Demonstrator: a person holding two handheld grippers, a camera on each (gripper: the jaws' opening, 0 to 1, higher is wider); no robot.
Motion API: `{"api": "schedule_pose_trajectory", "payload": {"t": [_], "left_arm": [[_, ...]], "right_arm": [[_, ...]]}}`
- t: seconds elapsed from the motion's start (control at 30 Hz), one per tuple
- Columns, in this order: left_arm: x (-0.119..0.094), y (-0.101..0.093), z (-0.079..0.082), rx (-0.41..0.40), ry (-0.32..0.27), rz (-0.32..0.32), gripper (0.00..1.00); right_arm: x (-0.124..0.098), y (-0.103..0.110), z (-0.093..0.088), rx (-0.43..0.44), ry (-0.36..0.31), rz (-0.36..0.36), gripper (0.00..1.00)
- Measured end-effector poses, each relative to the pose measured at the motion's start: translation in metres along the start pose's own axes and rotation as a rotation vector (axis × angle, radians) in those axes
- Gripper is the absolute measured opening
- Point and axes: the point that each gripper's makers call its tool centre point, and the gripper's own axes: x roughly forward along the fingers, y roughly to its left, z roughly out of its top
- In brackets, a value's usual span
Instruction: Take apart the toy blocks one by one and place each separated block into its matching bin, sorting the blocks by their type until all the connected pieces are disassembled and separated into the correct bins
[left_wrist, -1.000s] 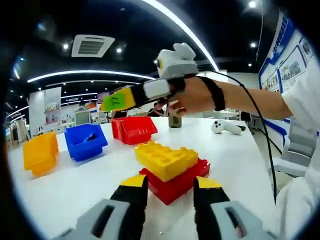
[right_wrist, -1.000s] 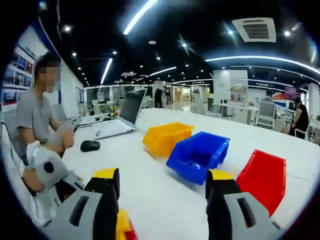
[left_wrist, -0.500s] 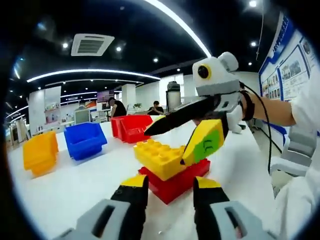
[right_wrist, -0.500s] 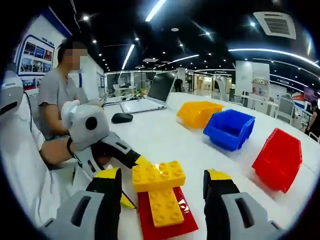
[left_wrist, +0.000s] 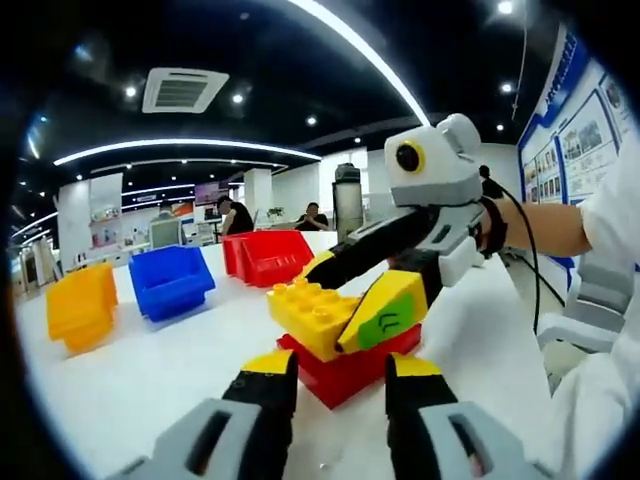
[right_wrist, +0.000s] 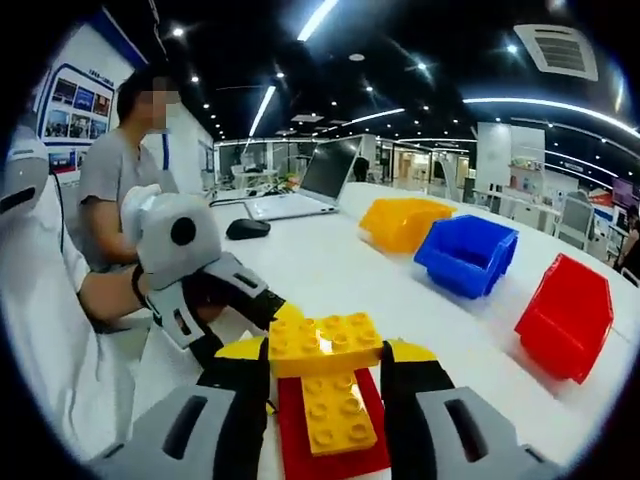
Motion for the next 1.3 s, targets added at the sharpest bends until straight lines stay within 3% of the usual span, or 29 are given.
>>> {"api": "schedule_pose_trajectory", "payload": {"t": [0.2,0.27,0.6,0.9,1.13,1.3], "left_arm": [[0.0,-0.002,0.0,0.011,-0.003,-0.009,0.34],[0.0,-0.002,0.0,0.03,-0.002,-0.004,0.28],[0.0,-0.003,0.002,0.001,-0.005,-0.011,0.32],[0.0,-0.003,0.002,-0.003,-0.005,-0.013,0.33],[0.0,-0.002,0.002,-0.004,-0.006,-0.01,0.33],[0.0,-0.001,0.003,-0.011,-0.01,-0.01,0.33]], "right_arm": [[0.002,-0.003,0.002,0.159,-0.018,0.009,0.44],[0.002,-0.005,0.004,0.219,-0.031,0.007,0.44],[0.0,-0.01,0.01,0.17,-0.06,-0.013,0.45],[-0.001,-0.034,0.055,0.209,-0.153,-0.053,0.45],[0.024,-0.06,0.093,0.217,-0.172,-0.07,0.45],[0.046,-0.066,0.113,0.202,-0.163,-0.072,0.45]]}}
